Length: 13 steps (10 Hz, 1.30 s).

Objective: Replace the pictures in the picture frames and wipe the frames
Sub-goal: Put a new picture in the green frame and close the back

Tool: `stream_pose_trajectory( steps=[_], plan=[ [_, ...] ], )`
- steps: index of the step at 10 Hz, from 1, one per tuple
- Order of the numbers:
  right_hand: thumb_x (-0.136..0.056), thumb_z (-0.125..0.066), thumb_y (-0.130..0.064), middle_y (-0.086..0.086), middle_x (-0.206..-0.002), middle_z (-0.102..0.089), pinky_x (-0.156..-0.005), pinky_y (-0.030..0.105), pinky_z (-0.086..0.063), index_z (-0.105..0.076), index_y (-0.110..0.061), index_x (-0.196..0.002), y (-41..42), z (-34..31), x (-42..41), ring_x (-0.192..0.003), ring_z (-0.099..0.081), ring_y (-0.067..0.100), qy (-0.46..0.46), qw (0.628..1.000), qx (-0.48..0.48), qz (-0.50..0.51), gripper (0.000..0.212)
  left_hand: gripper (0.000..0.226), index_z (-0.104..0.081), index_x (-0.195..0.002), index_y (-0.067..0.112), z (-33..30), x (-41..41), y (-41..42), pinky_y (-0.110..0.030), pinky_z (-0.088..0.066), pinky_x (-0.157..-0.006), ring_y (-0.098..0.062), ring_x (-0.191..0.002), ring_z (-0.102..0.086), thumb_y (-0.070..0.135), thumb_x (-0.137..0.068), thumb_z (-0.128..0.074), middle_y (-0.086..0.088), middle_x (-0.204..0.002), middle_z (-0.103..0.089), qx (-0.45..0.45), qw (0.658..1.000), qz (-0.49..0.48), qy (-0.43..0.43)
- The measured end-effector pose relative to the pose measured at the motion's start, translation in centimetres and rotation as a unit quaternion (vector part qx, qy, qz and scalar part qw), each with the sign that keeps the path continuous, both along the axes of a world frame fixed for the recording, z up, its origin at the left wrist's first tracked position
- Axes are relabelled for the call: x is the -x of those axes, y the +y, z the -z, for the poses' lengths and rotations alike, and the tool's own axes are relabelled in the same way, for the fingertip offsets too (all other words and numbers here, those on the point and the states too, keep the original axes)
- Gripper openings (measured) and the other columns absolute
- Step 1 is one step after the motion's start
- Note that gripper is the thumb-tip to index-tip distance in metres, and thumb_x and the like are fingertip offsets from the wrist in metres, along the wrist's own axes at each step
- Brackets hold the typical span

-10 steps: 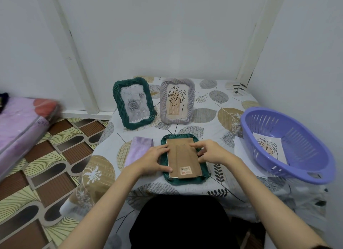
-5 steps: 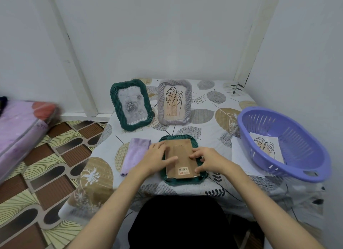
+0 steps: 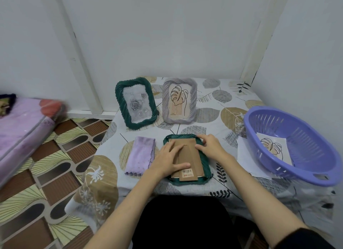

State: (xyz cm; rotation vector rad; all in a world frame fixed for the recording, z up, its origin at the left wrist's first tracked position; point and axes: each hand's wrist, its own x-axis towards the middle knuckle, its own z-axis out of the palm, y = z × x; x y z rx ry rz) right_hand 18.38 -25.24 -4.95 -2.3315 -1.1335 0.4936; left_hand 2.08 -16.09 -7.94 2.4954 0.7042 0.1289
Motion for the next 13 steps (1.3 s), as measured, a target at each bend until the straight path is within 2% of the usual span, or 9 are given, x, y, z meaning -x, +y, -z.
stream_pose_trajectory(
  steps=[1, 3, 7, 8, 9, 10, 11, 12, 13],
  plan=[
    [-0.088, -0.06, -0.021, 0.022, -0.126, -0.047, -0.1, 0.033, -0.034, -0.04, -0.016, -0.139, 0.4, 0.0, -0.2, -0.117, -0.046, 0.033, 0.0, 1.0, 0.021, -0.014, 0.055, 0.078, -0.028, -0.143, 0.027, 0.0, -0.1, 0.2, -0.037, -0.011, -0.118, -0.02, -0.144, -0.009, 0.055, -0.078, -0.06, -0.003, -0.156, -0.01, 0.007, 1.0, 0.009, -0.01],
    [-0.088, -0.06, -0.02, 0.017, -0.137, -0.048, -0.101, 0.029, -0.033, -0.037, -0.012, -0.141, 0.6, -0.6, -0.9, -0.125, -0.044, 0.029, -0.008, 0.997, 0.067, -0.048, 0.057, 0.077, -0.03, -0.142, 0.028, 0.1, -0.2, 0.6, -0.035, -0.01, -0.117, -0.019, -0.143, -0.009, 0.053, -0.077, -0.063, -0.002, -0.156, -0.012, 0.024, 0.999, 0.019, -0.02],
    [-0.086, -0.063, -0.022, 0.011, -0.127, -0.055, -0.095, 0.028, -0.035, -0.048, -0.013, -0.13, 0.7, -0.9, -1.3, -0.115, -0.049, 0.027, -0.045, 0.993, 0.071, -0.078, 0.047, 0.076, -0.031, -0.141, 0.028, 0.3, -0.1, 0.3, -0.036, -0.011, -0.118, -0.018, -0.143, -0.009, 0.052, -0.077, -0.063, -0.001, -0.156, -0.012, 0.031, 0.999, 0.011, -0.037],
    [-0.085, -0.065, -0.021, 0.007, -0.103, -0.057, -0.085, 0.023, -0.034, -0.054, -0.012, -0.124, 0.7, -0.9, -1.5, -0.094, -0.046, 0.018, -0.045, 0.994, 0.055, -0.081, 0.042, 0.076, -0.031, -0.142, 0.028, 0.4, -0.1, 0.4, -0.036, -0.011, -0.118, -0.018, -0.143, -0.01, 0.052, -0.077, -0.063, 0.0, -0.156, -0.012, 0.028, 0.999, 0.01, -0.037],
    [-0.085, -0.064, -0.02, -0.013, -0.078, -0.045, -0.076, 0.02, -0.029, -0.056, -0.01, -0.122, 0.4, -0.5, -1.4, -0.089, -0.039, 0.01, -0.05, 0.996, 0.019, -0.075, 0.039, 0.075, -0.032, -0.141, 0.028, 0.5, -0.1, 0.3, -0.036, -0.011, -0.118, -0.018, -0.143, -0.01, 0.052, -0.077, -0.064, 0.0, -0.156, -0.012, 0.029, 0.999, 0.009, -0.041],
    [-0.086, -0.063, -0.024, -0.001, -0.092, -0.055, -0.083, 0.026, -0.033, -0.054, -0.012, -0.127, 0.0, 0.1, -1.1, -0.098, -0.049, 0.023, -0.044, 0.997, 0.009, -0.063, 0.044, 0.075, -0.032, -0.141, 0.028, 0.5, -0.1, 0.4, -0.035, -0.011, -0.117, -0.018, -0.143, -0.01, 0.051, -0.077, -0.064, 0.0, -0.156, -0.012, 0.031, 0.999, 0.01, -0.043],
    [-0.085, -0.063, -0.031, 0.013, -0.109, -0.046, -0.097, 0.032, -0.034, -0.047, -0.02, -0.134, -0.8, 0.9, -0.1, -0.11, -0.046, 0.028, 0.009, 0.999, -0.032, -0.013, 0.052, 0.075, -0.032, -0.141, 0.028, 0.7, -0.2, 0.5, -0.035, -0.011, -0.117, -0.018, -0.143, -0.01, 0.052, -0.077, -0.064, 0.0, -0.156, -0.012, 0.03, 0.999, 0.011, -0.044],
    [-0.083, -0.063, -0.038, 0.011, -0.11, -0.044, -0.097, 0.033, -0.035, -0.052, -0.024, -0.13, -1.4, 2.2, 1.3, -0.11, -0.04, 0.025, -0.014, 0.998, -0.061, 0.012, 0.05, 0.075, -0.034, -0.14, 0.028, 0.7, -0.3, 1.0, -0.037, -0.014, -0.118, -0.02, -0.142, -0.013, 0.053, -0.076, -0.064, -0.002, -0.155, -0.016, 0.021, 0.999, 0.024, -0.026],
    [-0.085, -0.061, -0.039, 0.011, -0.111, -0.044, -0.094, 0.032, -0.034, -0.056, -0.024, -0.126, -1.4, 3.0, 1.8, -0.109, -0.039, 0.026, -0.051, 0.996, -0.066, 0.023, 0.045, 0.061, -0.045, -0.134, 0.026, 0.4, -0.9, 2.2, -0.035, -0.022, -0.112, -0.023, -0.134, -0.028, 0.051, -0.08, -0.06, -0.003, -0.145, -0.035, -0.013, 0.999, -0.005, -0.053]
  ],
)
